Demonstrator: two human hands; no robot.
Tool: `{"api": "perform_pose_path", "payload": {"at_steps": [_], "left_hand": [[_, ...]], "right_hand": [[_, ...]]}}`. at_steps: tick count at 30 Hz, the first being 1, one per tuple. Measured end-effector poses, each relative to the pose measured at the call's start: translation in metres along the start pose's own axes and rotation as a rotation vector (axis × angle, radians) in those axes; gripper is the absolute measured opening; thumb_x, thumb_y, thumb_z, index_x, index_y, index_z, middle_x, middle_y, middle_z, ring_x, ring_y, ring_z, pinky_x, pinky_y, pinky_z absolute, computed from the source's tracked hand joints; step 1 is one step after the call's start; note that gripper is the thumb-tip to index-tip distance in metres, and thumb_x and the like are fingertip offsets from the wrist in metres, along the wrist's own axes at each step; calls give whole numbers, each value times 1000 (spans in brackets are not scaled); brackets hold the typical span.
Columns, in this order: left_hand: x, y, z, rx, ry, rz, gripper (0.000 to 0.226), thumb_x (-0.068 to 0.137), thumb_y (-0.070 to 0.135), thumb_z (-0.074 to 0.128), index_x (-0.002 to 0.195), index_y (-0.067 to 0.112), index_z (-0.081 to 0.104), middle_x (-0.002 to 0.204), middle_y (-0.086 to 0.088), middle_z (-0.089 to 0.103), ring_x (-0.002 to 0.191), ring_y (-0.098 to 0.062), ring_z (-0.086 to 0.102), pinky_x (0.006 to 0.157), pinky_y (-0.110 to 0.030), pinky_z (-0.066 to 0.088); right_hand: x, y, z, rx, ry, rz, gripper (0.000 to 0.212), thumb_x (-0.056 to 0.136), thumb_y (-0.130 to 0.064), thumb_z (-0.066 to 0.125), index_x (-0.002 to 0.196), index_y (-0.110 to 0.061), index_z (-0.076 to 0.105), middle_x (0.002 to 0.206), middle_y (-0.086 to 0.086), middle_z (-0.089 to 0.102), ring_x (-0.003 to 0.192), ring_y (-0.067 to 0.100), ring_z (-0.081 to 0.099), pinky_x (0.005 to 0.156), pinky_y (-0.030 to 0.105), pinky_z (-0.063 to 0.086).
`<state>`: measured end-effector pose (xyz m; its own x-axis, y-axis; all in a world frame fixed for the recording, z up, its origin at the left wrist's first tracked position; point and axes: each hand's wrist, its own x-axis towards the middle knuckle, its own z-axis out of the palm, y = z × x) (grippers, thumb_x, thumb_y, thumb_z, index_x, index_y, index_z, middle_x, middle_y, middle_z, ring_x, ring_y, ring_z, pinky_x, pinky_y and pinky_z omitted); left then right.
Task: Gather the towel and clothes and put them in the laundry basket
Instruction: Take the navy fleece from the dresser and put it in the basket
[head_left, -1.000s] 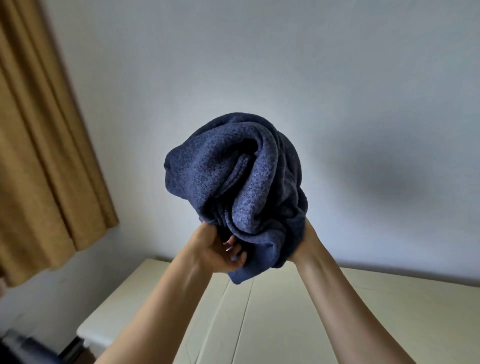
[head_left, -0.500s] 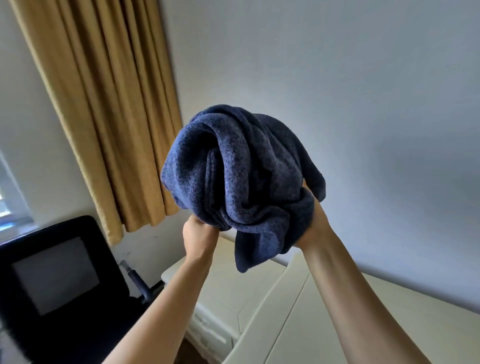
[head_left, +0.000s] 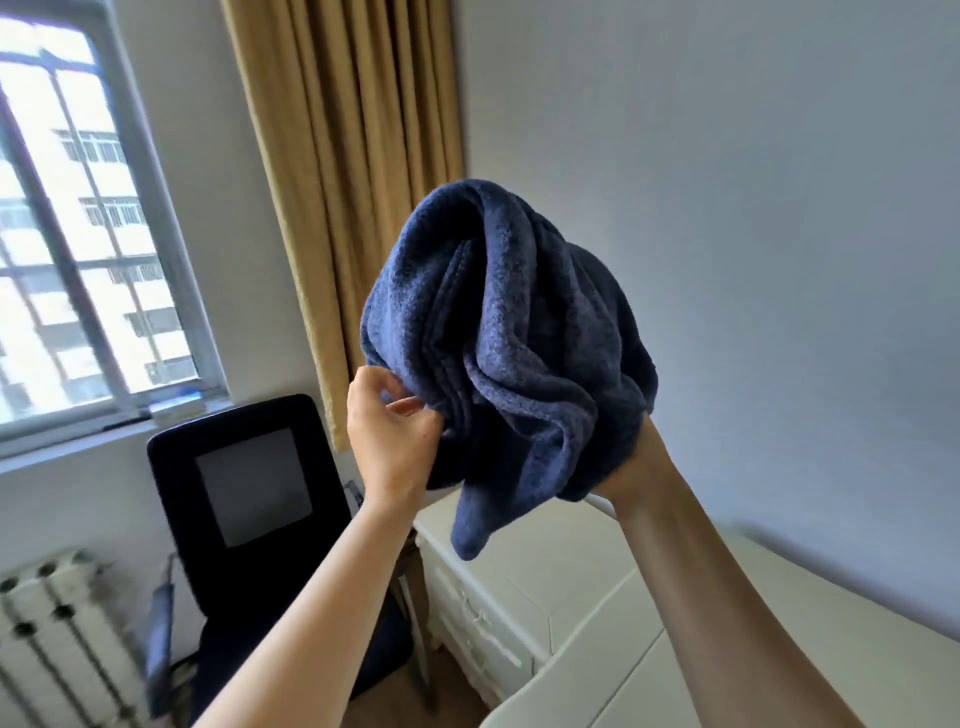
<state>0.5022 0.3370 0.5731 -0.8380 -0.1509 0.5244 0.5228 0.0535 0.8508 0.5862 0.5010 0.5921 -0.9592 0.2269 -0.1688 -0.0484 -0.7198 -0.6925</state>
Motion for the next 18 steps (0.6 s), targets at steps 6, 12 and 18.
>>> {"api": "perform_pose_path", "payload": {"at_steps": [6, 12, 18], "left_hand": [[16, 22, -65, -588, -354, -385, 30, 88, 40, 40, 76, 24, 62, 65, 8, 63, 60, -11, 57, 63, -25, 48], [50, 6, -120, -431, -391, -594, 112, 50, 82, 64, 143, 28, 35, 135, -5, 58, 101, -13, 65, 64, -28, 57], [79, -33, -203, -325, -99, -638, 86, 74, 37, 77, 141, 28, 25, 88, 0, 62, 48, 3, 63, 40, -16, 46]], "right_hand": [[21, 30, 42, -25, -192, 12, 44, 99, -34, 40, 73, -9, 66, 62, 12, 69, 46, 24, 66, 45, 32, 52], [66, 95, 88, -306, -111, -85, 31, 92, -44, 50, 101, -17, 63, 85, 1, 71, 73, 19, 66, 58, 33, 56], [93, 182, 166, -381, -160, -11, 66, 76, -58, 64, 128, -18, 56, 118, 5, 69, 100, 21, 66, 70, 32, 54]]}}
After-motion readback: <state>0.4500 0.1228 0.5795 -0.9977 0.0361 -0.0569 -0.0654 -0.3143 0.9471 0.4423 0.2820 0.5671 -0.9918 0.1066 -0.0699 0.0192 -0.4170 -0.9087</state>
